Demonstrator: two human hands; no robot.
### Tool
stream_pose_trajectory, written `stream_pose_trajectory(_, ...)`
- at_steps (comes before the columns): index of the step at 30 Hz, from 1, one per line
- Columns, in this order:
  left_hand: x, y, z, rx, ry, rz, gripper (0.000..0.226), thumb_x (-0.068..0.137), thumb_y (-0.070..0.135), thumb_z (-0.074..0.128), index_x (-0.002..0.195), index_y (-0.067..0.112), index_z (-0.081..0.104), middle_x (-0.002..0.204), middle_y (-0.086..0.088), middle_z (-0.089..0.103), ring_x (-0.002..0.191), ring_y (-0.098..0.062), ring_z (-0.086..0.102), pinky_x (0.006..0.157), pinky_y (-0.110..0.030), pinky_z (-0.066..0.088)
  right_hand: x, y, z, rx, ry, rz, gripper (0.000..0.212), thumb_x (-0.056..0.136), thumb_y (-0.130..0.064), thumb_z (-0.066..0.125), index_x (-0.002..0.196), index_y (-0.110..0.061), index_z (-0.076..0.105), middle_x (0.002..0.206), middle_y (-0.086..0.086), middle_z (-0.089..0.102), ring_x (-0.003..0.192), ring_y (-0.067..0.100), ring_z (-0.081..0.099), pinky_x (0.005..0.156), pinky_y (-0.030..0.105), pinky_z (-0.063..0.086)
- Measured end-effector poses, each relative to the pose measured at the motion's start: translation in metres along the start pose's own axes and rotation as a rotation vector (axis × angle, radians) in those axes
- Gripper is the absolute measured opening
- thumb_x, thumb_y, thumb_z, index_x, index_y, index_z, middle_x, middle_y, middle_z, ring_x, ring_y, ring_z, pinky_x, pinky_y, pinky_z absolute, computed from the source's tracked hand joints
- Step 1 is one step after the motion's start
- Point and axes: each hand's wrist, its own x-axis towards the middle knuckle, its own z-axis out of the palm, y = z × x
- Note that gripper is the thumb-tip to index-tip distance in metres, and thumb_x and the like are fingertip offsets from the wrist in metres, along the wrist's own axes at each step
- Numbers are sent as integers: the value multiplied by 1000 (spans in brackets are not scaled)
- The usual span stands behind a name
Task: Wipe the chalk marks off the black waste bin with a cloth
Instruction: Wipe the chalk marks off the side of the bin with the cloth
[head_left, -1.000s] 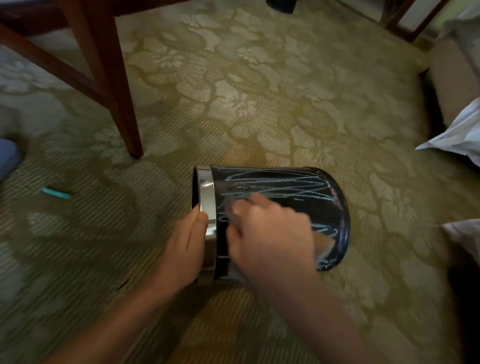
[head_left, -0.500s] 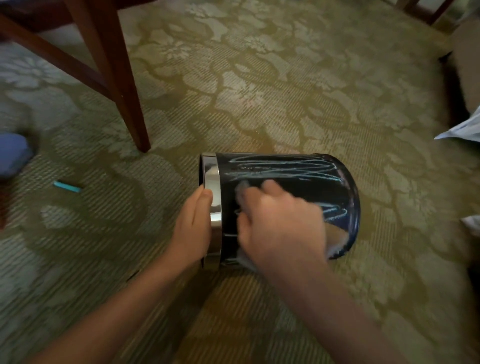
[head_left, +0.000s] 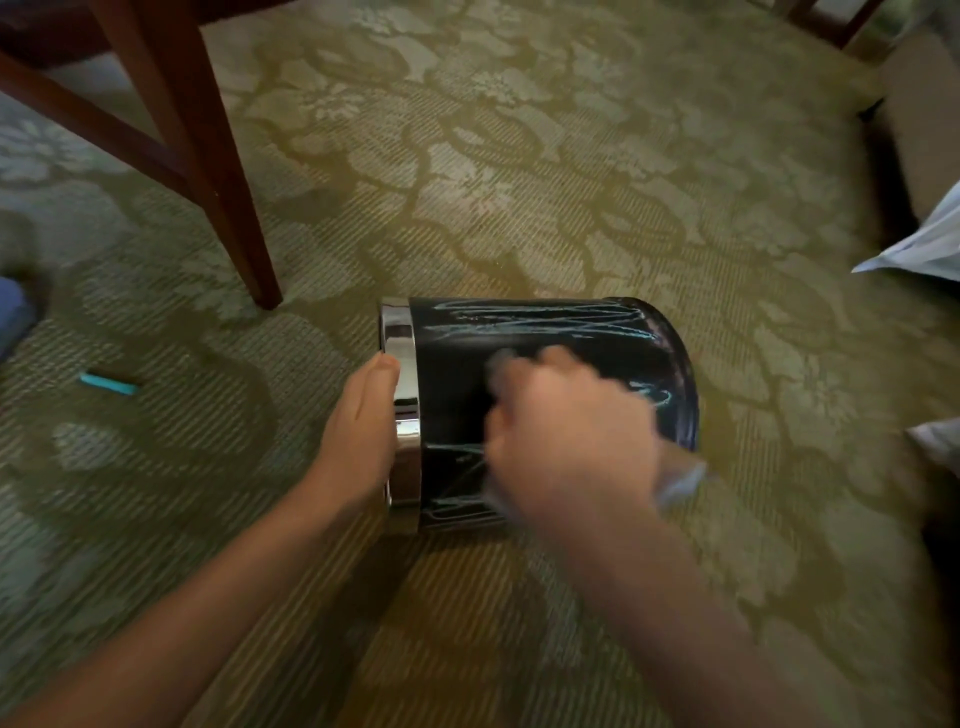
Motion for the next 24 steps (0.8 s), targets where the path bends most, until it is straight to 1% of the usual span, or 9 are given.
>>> stream_pose_trajectory(1,1,1,0,19,0,5,30,104,25,32,89,21,58,91,6,56,83,18,50,70,-2,37,-4,-21,4,76,-67,-105,18,80,-37,60,97,-29,61,80,-1,39,62,23,50,50,30,20)
stream_pose_trajectory(3,4,0,-1,-14,14,-16,31,104,14,35,77,20,50,79,5,50,67,19,48,57,1,35,-11,-43,8,143,-140,-236,22,79,-36,65,97,-25,60,83,1,45,60,20,42,48,30,20)
stream_pose_trajectory(7,11,1,-5,-8,-59,1,40,103,30,25,82,18,57,90,-9,62,86,-11,58,77,-28,45,-7,30,11,39,38,37,20,83,-42,53,98,-31,58,81,-6,49,66,25,57,54,30,26)
stream_pose_trajectory(11,8,7,-1,-15,17,-25,41,103,29,26,80,19,59,83,1,60,78,-1,55,69,-19,38,-3,116,3,-78,134,350,22,82,-41,55,96,-30,68,82,9,66,75,37,63,58,32,35)
stream_pose_trajectory(14,3,16,2,-44,55,-58,41,104,27,28,77,20,58,81,5,58,78,3,56,68,-16,39,-3,114,6,-86,143,325,18,81,-37,58,91,-29,70,76,10,65,69,38,62,56,32,33)
stream_pose_trajectory(16,4,17,2,-78,36,-71,41,103,26,29,75,18,58,85,-4,62,89,-8,61,79,-24,44,-8,92,6,-106,146,234,15,80,-36,60,88,-27,68,75,5,62,62,34,62,53,30,31)
stream_pose_trajectory(18,5,18,0,-132,8,-118,41,101,32,30,82,14,62,95,-15,64,100,-30,60,94,-42,45,-15,65,11,-64,138,110,11,78,-35,63,82,-25,66,74,-1,57,54,29,59,48,26,29)
stream_pose_trajectory(20,6,19,-1,-169,-24,-158,50,98,40,30,103,3,63,111,-23,63,112,-37,57,102,-54,40,-19,53,16,-44,152,9,9,77,-35,64,81,-26,65,72,-5,53,49,22,56,44,24,28)
stream_pose_trajectory(24,9,23,-2,-179,-27,-199,67,91,49,32,129,-4,51,131,-28,54,124,-39,50,108,-56,34,-11,88,14,-88,160,143,14,82,-38,60,89,-30,68,77,1,61,62,31,62,51,28,31)
